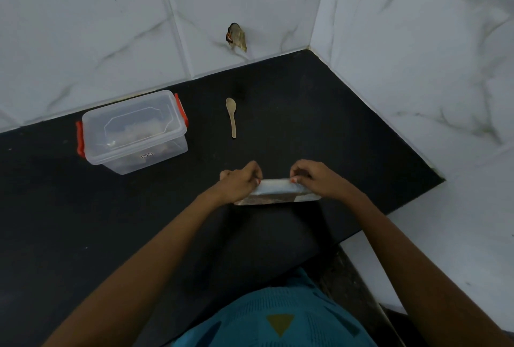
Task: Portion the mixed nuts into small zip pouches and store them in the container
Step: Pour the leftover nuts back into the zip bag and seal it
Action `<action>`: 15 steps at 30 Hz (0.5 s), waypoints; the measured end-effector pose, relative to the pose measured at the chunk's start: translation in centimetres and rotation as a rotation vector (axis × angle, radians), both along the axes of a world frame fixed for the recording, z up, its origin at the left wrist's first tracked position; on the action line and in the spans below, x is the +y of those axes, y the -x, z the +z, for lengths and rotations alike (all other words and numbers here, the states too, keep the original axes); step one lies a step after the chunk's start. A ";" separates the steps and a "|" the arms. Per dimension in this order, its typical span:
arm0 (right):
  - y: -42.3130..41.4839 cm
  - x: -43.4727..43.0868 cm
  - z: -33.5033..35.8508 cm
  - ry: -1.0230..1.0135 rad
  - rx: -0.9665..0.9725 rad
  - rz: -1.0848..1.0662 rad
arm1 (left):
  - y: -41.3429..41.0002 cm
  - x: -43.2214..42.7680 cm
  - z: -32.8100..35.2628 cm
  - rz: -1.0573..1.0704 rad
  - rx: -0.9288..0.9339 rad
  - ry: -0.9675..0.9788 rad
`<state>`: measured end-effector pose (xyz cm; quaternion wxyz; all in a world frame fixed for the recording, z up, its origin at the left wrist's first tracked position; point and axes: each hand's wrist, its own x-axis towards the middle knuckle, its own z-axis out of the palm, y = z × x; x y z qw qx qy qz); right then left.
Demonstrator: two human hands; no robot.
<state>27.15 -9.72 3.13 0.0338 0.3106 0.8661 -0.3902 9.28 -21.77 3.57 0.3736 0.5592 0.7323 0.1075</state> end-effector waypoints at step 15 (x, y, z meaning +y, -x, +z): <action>-1.4 -1.0 -0.4 -0.380 -0.189 0.245 | -0.6 -1.4 -0.7 -0.316 0.462 -0.178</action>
